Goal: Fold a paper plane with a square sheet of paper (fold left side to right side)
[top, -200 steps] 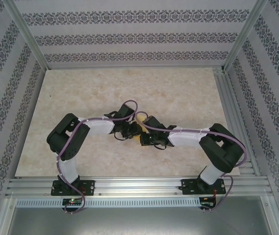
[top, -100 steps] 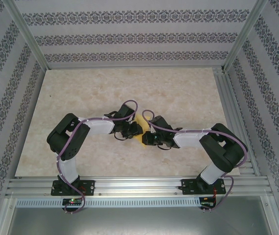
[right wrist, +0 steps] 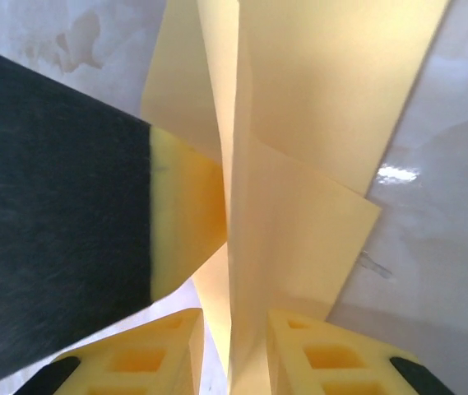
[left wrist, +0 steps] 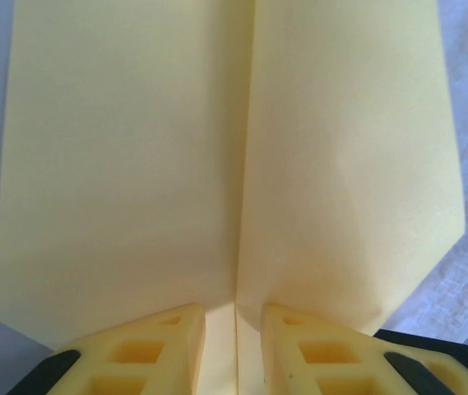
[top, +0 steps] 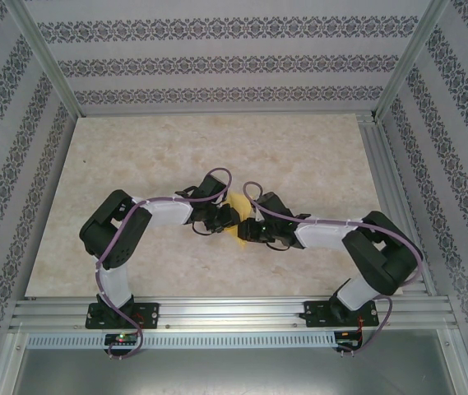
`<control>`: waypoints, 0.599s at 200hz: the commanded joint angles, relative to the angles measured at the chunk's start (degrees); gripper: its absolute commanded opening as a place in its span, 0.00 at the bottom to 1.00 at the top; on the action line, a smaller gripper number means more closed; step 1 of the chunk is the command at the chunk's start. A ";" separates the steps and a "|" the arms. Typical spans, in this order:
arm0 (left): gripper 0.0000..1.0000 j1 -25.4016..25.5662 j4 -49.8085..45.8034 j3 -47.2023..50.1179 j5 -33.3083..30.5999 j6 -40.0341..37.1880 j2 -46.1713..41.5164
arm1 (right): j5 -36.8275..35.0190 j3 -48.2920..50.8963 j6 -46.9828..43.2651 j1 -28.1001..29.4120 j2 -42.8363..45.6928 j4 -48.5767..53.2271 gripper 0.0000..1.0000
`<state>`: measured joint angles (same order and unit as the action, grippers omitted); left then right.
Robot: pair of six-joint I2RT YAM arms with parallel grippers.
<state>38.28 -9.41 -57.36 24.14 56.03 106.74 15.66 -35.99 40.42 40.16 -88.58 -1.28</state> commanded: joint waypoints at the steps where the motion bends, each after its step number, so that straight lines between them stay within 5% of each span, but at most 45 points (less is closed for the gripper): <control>1: 0.28 0.21 -2.46 -0.03 -1.71 0.25 2.79 | -6.31 -2.33 -1.29 1.67 4.00 7.05 0.27; 60: 0.28 0.21 -2.67 -0.47 -1.70 0.07 2.77 | -19.30 -6.11 2.43 9.93 3.56 18.39 0.26; 120: 0.28 0.21 -2.63 -0.51 -1.62 -0.07 2.69 | -21.71 -10.46 2.27 12.39 -1.17 20.82 0.23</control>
<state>38.28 -9.43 -57.67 24.16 56.03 106.98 -3.01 -44.42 42.11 51.77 -88.29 17.82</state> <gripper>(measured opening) 0.282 0.240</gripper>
